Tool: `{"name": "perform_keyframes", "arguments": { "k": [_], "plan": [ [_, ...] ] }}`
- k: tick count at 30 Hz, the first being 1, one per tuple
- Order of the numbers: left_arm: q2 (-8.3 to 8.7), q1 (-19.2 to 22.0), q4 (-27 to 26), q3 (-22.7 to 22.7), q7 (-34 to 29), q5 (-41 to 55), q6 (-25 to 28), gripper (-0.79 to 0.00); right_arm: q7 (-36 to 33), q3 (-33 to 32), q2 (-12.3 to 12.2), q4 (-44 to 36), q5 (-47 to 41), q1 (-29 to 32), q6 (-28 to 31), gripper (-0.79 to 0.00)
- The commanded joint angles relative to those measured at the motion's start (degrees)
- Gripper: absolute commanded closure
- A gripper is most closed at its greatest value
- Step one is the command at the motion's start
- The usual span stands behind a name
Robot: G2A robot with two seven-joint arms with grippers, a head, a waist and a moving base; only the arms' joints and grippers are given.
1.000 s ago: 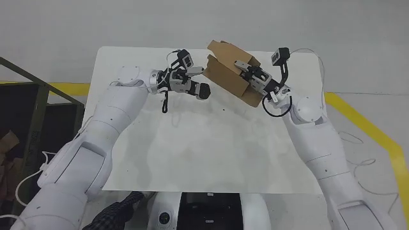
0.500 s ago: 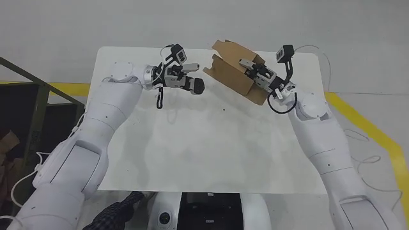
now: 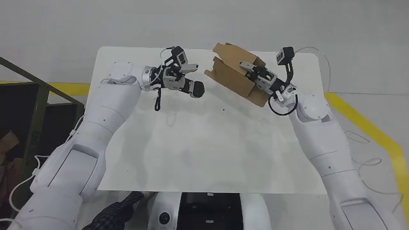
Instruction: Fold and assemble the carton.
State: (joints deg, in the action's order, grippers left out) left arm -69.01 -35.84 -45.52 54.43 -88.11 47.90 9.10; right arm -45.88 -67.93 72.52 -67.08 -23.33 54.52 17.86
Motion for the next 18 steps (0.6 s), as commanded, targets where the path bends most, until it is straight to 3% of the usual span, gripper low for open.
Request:
{"name": "perform_keyframes", "arguments": {
  "k": [1,7,18],
  "plan": [
    [0.71,-0.9,-2.1,0.6,0.1,0.4,-2.1,-0.785,-2.6,-0.2,-0.1,0.2,-0.6,0.1,0.2,0.0],
    [2.35,-3.5,-6.8,0.8,0.1,1.2,-6.4,-0.785,-5.6,0.2,-0.2,-0.3,-2.4,0.7,-0.4,0.0],
    [2.94,-6.0,-10.3,-2.6,0.1,3.3,-9.7,-0.785,-3.1,0.5,-0.3,-5.5,-1.2,3.7,-1.7,0.0]
  ]
}}
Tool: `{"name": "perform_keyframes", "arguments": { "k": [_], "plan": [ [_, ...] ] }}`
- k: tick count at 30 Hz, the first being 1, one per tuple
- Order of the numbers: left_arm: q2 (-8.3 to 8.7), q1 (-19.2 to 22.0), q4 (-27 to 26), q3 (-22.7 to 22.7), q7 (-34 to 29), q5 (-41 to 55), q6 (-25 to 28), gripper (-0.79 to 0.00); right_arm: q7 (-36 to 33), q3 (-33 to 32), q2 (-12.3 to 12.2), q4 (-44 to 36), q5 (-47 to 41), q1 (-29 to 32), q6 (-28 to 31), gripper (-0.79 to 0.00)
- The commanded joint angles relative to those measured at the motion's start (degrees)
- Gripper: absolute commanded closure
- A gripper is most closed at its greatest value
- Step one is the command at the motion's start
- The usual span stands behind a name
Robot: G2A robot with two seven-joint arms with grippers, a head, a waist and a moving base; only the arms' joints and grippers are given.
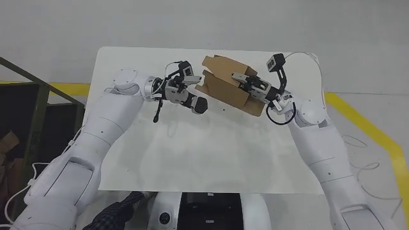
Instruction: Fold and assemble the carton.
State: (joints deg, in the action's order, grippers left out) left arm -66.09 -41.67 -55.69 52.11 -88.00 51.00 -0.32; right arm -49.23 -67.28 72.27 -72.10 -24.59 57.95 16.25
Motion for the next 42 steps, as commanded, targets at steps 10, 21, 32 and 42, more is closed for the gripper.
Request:
{"name": "perform_keyframes", "arguments": {
  "k": [10,21,32,42],
  "plan": [
    [-0.02,-1.0,-0.1,-1.4,0.0,1.3,0.3,-0.785,2.6,-0.6,-0.3,-6.3,-0.6,3.8,-2.5,0.0],
    [0.07,-2.7,-2.7,0.1,2.4,0.3,0.2,-0.785,3.9,-0.1,-0.3,-9.7,-0.4,6.1,-3.4,0.0],
    [1.12,-3.5,-4.8,3.5,2.7,-2.5,-0.4,-0.785,4.2,-1.1,-0.5,-6.6,1.2,4.2,-3.5,0.0],
    [0.05,-6.0,-7.4,1.0,7.0,-3.5,1.4,-0.785,3.8,0.6,-0.2,-8.0,-0.5,4.9,-3.4,0.0]
  ]
}}
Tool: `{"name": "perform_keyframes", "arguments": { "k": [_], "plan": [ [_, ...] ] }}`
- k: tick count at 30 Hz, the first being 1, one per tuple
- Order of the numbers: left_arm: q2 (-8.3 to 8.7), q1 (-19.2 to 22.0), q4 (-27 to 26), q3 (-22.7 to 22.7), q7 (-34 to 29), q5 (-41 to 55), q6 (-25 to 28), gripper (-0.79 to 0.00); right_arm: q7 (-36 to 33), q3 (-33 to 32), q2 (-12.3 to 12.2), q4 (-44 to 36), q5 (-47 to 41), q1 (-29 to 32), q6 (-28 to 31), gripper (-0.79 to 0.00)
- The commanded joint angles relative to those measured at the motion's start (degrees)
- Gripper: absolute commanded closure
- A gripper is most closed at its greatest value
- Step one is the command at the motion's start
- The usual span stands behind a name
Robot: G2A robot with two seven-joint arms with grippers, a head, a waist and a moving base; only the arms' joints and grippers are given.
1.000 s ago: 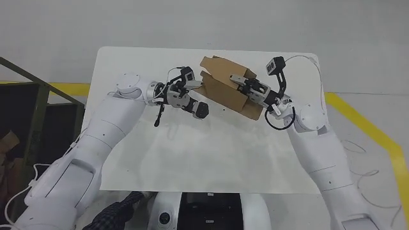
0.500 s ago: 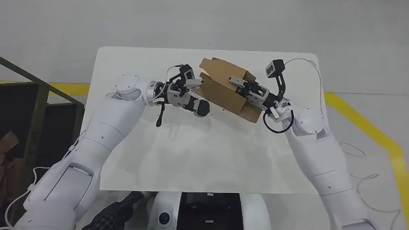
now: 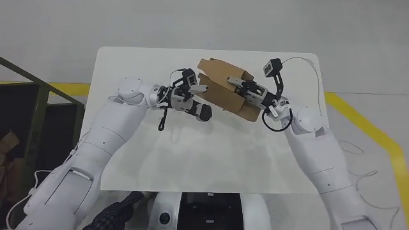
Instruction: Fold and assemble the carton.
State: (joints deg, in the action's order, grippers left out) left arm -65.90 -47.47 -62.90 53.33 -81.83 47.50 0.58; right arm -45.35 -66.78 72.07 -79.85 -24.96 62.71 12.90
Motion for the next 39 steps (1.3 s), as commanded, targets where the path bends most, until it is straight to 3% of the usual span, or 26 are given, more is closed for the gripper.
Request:
{"name": "perform_keyframes", "arguments": {
  "k": [1,8,20,26,34,39],
  "plan": [
    [-0.25,-0.3,-0.1,-0.4,1.6,-0.3,0.9,-0.785,-0.1,0.2,0.0,-0.6,-0.3,0.4,-0.1,0.0],
    [-0.05,-3.6,-2.5,0.4,3.3,-1.6,4.0,-0.785,-0.2,-0.2,-0.2,-2.6,0.0,2.1,-0.3,0.0],
    [2.64,-8.6,-8.2,9.5,6.7,-4.5,4.8,-0.785,1.5,-4.7,-1.1,1.6,3.2,0.7,0.7,0.0],
    [3.51,-5.3,-5.2,12.7,4.6,-7.3,4.1,-0.785,-3.7,-6.4,-1.9,2.3,3.8,0.8,0.7,0.0],
    [3.12,1.1,2.5,10.9,-1.9,-9.8,4.7,-0.785,-12.3,-7.1,-2.7,1.2,2.8,1.1,0.0,0.0],
    [2.5,2.7,5.3,10.0,-4.7,-6.8,5.4,-0.785,-15.7,-6.5,-2.8,1.6,0.1,0.8,-1.1,0.0]
  ]
}}
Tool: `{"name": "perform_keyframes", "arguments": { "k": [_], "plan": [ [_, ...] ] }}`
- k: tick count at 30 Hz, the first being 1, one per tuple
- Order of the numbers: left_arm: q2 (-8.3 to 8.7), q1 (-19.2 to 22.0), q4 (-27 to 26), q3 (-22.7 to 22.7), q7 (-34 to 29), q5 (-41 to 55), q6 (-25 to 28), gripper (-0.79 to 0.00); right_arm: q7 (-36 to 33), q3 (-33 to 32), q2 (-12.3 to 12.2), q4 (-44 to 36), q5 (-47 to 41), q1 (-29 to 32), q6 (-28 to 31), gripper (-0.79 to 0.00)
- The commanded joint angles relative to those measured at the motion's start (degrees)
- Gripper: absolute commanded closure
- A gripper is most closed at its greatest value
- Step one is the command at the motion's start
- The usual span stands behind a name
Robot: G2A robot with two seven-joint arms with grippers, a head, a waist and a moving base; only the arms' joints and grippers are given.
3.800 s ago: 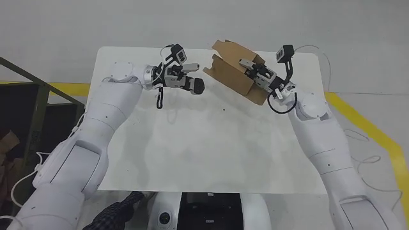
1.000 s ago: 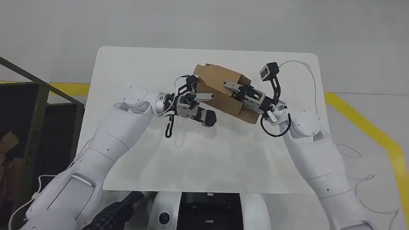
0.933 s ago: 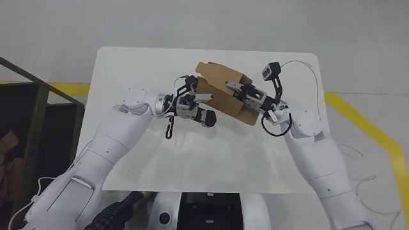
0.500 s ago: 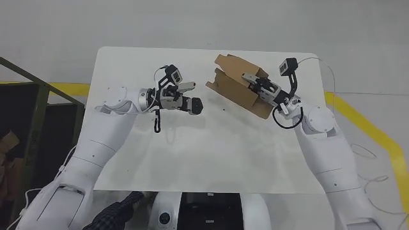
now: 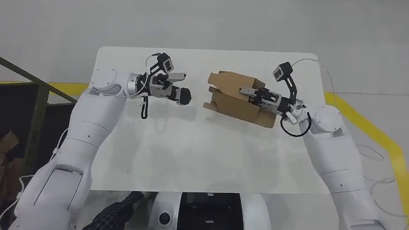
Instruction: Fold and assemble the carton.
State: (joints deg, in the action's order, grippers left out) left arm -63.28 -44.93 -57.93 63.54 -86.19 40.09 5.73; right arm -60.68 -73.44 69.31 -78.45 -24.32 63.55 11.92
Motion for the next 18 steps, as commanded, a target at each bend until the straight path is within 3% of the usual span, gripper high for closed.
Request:
{"name": "perform_keyframes", "arguments": {
  "k": [1,18],
  "plan": [
    [-0.27,0.2,0.4,-0.3,-0.6,1.4,0.5,-0.785,-0.4,0.5,0.0,0.3,-0.5,-0.2,0.0,0.0],
    [-1.86,0.4,-0.1,-3.2,1.4,4.0,1.2,-0.785,-2.9,5.2,0.5,2.6,-1.7,-1.9,1.0,0.0]
  ]
}}
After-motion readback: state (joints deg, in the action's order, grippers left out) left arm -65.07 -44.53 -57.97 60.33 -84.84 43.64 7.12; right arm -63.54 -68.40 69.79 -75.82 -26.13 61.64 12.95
